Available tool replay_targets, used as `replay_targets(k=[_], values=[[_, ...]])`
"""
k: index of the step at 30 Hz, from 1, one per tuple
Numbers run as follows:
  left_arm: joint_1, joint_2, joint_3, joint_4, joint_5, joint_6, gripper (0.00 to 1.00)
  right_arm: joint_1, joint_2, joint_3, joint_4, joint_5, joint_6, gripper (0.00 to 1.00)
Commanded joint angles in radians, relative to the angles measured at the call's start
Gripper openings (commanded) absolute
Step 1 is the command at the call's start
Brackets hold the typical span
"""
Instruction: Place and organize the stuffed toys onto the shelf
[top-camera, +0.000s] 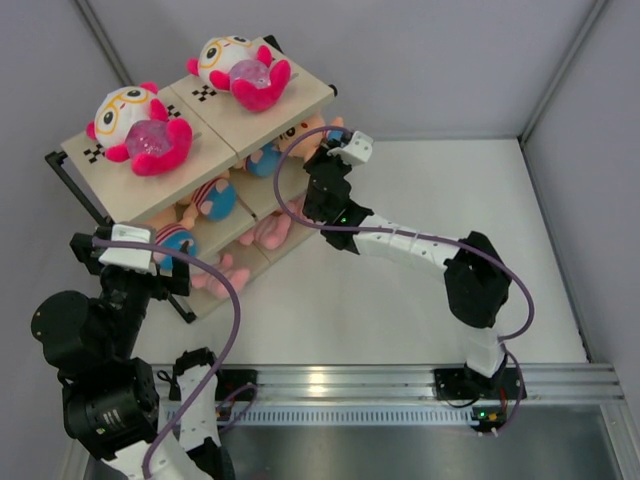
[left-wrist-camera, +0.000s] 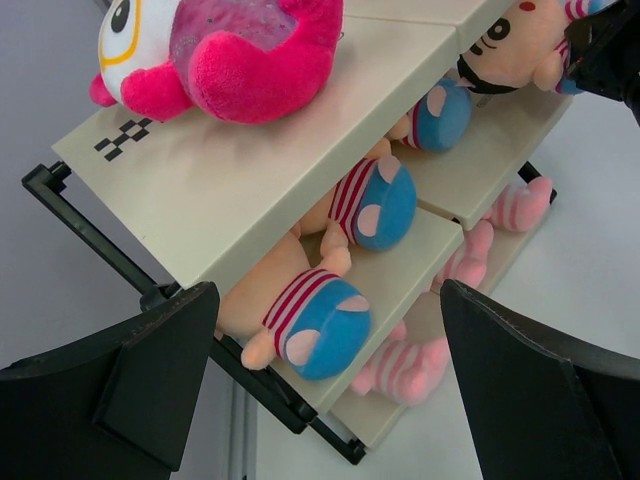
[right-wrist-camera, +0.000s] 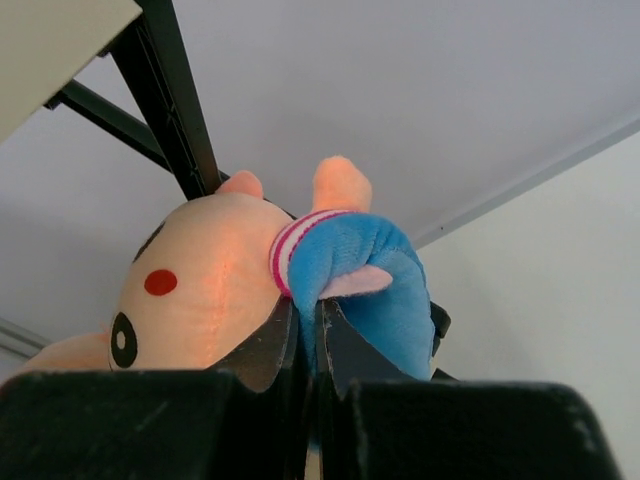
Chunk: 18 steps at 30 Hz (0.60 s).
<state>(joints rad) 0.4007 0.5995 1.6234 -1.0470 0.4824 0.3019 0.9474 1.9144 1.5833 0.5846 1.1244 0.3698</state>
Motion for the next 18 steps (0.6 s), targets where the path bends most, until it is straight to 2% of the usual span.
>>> replay_targets(k=[1, 4, 9, 14, 18], values=[[-0.005, -0.009, -0.008, 0.042, 0.008, -0.009, 0.99, 0.014, -0.005, 0.017, 0.098, 0.008, -0.02, 0.0], [-0.008, -0.01, -0.014, 0.042, 0.008, -0.006, 0.99, 0.013, -0.003, 0.017, 0.072, -0.031, -0.005, 0.0], [-0.01, -0.014, -0.022, 0.042, 0.004, -0.001, 0.99, 0.017, -0.026, 0.008, 0.006, -0.187, 0.053, 0.0], [-0.014, -0.015, -0.023, 0.042, 0.002, 0.003, 0.99, 0.021, -0.097, -0.089, 0.03, -0.201, 0.081, 0.0], [-0.014, -0.017, -0.026, 0.042, 0.008, 0.003, 0.98, 0.019, -0.124, -0.103, 0.052, -0.164, 0.052, 0.0]])
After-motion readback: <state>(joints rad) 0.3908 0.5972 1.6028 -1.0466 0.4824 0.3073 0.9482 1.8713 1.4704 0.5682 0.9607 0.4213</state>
